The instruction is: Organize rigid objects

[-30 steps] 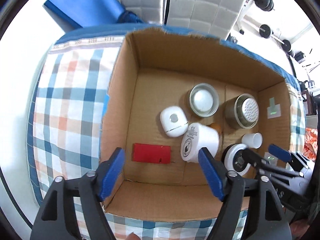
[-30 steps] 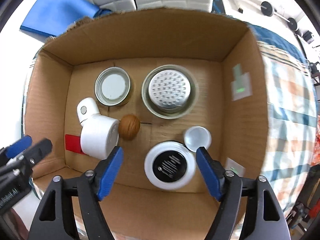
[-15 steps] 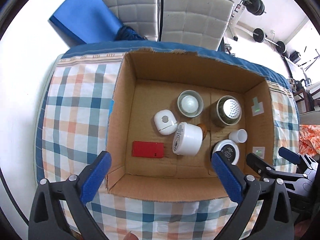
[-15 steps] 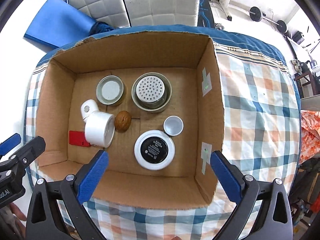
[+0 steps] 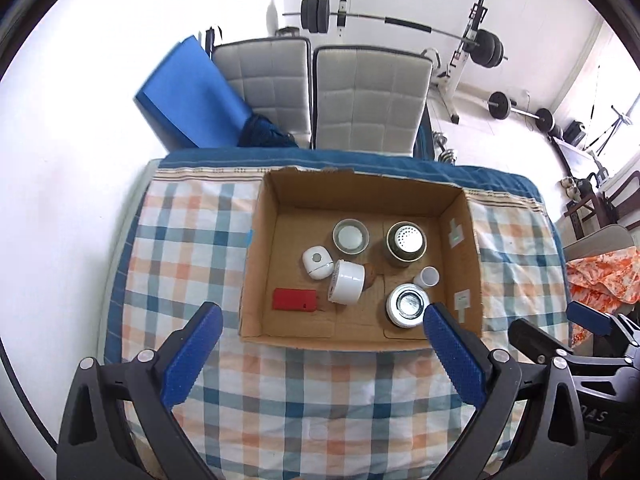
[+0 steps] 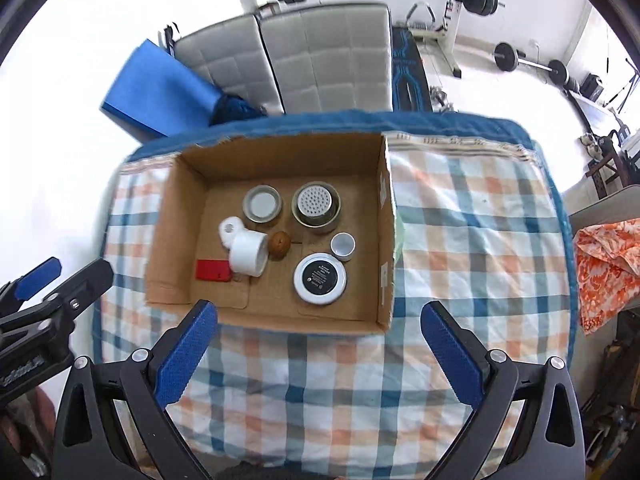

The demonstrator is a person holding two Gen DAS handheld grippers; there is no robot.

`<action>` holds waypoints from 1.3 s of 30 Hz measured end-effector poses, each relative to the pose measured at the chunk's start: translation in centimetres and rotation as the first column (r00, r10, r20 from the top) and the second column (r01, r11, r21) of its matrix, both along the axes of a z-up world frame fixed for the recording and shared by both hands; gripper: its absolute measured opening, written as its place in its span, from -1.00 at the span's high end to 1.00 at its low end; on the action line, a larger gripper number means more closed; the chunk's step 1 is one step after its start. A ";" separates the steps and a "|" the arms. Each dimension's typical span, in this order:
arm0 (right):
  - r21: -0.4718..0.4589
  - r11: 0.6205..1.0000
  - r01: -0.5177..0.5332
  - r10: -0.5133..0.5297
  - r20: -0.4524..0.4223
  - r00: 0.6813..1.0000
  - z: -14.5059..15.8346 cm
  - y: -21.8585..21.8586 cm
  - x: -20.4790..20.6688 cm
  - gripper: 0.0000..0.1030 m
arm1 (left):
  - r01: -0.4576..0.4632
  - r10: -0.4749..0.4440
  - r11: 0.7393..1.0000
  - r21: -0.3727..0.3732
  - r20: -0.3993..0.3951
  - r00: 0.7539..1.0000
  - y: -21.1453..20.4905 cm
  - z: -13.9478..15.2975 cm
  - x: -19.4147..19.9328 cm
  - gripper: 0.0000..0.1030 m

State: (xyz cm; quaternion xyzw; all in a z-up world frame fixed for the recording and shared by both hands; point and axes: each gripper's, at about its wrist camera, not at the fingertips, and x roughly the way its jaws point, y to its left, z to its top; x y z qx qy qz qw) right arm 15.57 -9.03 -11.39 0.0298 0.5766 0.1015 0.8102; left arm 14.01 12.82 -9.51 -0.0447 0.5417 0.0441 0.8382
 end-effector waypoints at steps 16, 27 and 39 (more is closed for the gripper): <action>0.034 0.999 0.019 -0.024 0.133 0.991 10.1 -3.9 -7.4 -1.00 | 0.001 0.000 1.000 -0.014 0.079 0.997 -1.5 7.5 -6.5 -1.00; 0.018 0.999 0.041 -0.044 0.189 0.981 12.4 -5.1 -8.1 -1.00 | 0.007 -0.008 1.000 0.012 0.129 0.992 -2.9 9.8 -7.6 -1.00; -0.010 0.998 0.061 -0.058 0.207 0.977 12.6 -5.8 -8.1 -1.00 | 0.006 -0.008 1.000 0.020 0.131 0.991 -3.3 9.9 -7.8 -1.00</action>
